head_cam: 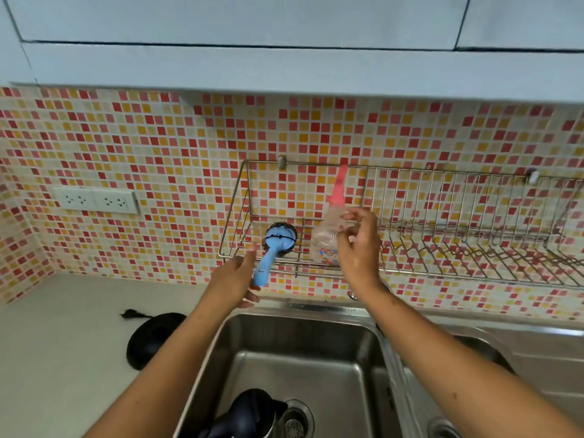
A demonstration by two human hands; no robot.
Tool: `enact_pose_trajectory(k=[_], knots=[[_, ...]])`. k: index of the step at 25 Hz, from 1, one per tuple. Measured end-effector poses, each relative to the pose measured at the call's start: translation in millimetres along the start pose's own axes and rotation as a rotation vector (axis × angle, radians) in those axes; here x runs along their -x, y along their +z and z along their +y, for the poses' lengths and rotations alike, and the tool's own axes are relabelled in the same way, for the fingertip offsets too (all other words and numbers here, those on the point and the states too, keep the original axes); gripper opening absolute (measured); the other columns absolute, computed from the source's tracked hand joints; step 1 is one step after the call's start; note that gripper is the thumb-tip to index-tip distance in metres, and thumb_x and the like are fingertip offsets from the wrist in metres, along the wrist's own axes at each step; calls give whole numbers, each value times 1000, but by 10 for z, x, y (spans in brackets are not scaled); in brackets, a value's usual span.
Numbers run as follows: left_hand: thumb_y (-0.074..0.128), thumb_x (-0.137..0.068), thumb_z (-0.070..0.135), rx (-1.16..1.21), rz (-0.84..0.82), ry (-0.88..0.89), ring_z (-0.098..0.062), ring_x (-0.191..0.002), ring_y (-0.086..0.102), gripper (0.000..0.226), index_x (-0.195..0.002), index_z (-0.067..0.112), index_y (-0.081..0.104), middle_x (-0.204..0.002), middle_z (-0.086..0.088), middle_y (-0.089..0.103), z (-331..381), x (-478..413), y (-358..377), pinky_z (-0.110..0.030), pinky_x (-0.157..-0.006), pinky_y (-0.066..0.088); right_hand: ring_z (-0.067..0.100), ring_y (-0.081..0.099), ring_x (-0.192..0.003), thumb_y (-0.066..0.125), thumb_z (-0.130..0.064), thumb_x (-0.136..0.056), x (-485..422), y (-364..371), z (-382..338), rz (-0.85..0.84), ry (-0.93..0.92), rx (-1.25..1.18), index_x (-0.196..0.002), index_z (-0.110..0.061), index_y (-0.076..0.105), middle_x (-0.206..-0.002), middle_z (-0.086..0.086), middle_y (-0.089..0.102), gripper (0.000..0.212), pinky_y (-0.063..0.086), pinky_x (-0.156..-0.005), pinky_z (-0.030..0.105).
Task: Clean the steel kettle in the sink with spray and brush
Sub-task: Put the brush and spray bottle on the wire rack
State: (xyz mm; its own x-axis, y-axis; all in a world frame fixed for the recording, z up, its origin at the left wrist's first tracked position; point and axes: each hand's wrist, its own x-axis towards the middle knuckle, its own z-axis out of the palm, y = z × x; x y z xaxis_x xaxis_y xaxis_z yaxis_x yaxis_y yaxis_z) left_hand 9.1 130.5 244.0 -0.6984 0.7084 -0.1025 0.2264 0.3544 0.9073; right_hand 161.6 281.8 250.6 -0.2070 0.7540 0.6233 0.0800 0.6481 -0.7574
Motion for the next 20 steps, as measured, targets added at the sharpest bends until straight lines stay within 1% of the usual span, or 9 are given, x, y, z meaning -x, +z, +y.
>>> enact_pose_trajectory(k=[2, 4, 7, 10, 11, 13, 15, 17, 20], knots=[[38, -98, 46, -5, 32, 57, -21, -74, 67, 40, -112, 13, 56, -92, -9, 68, -359, 43, -97, -26, -58, 52, 1, 57, -88, 53, 5, -89, 469, 6, -67, -108, -26, -86, -113, -9, 51, -99, -1, 57, 28, 46, -74, 9], [52, -94, 38, -190, -37, 94, -23, -88, 66, 37, -120, 11, 55, -99, -8, 67, -942, 101, -135, -29, -72, 52, 5, 57, -83, 55, 4, -89, 991, 115, 140, -319, 26, -43, -107, -11, 54, -92, -3, 59, 23, 46, -72, 10], [65, -75, 59, -592, -359, 69, -20, -119, 55, 86, -141, 11, 39, -131, -9, 55, -1855, 243, -131, -22, -95, 41, 8, 56, -84, 59, 1, -85, 1752, 369, 757, -602, 264, 132, -105, -10, 58, -99, 5, 60, 22, 44, -77, 20], [49, -46, 93, -716, -595, -13, -25, -138, 35, 136, -151, 14, 15, -150, -12, 33, -2402, 386, -72, -26, -109, 30, 21, 53, -109, 61, -13, -89, 2251, 493, 1147, -827, 506, 334, -122, -4, 53, -123, 14, 52, 35, 37, -89, 18], [44, -42, 96, -735, -642, -37, -27, -139, 33, 142, -152, 13, 11, -151, -14, 31, -2530, 403, -47, -27, -109, 30, 25, 52, -117, 62, -18, -90, 2364, 541, 1230, -871, 572, 381, -127, -3, 50, -127, 15, 50, 41, 36, -95, 20], [64, -63, 75, -765, -685, -78, -28, -136, 37, 121, -151, 12, 11, -149, -15, 33, -2772, 373, -5, -29, -109, 33, 29, 54, -119, 63, -31, -88, 2511, 708, 1364, -896, 723, 403, -125, -4, 53, -125, 15, 55, 47, 40, -101, 29], [69, -81, 42, -741, -634, -47, -27, -129, 45, 90, -149, 11, 19, -143, -15, 41, -2948, 348, 50, -30, -104, 38, 27, 65, -102, 62, -56, -77, 2680, 873, 1651, -874, 855, 332, -102, -13, 64, -104, 10, 69, 50, 50, -91, 39], [64, -88, 31, -702, -573, -31, -26, -118, 54, 64, -139, 7, 33, -131, -14, 52, -3040, 292, 79, -24, -93, 42, 22, 65, -81, 55, -74, -68, 2846, 1007, 1915, -827, 925, 247, -79, -18, 64, -80, 4, 68, 57, 53, -78, 40], [46, -100, 21, -786, -503, 186, -2, -100, 61, 21, -115, 8, 46, -105, 0, 57, -3068, 312, 171, -3, -76, 42, 27, 62, -89, 56, -32, -93, 2868, 1030, 1601, -634, 983, 139, -79, -20, 61, -88, 9, 65, 19, 51, -87, 41]])
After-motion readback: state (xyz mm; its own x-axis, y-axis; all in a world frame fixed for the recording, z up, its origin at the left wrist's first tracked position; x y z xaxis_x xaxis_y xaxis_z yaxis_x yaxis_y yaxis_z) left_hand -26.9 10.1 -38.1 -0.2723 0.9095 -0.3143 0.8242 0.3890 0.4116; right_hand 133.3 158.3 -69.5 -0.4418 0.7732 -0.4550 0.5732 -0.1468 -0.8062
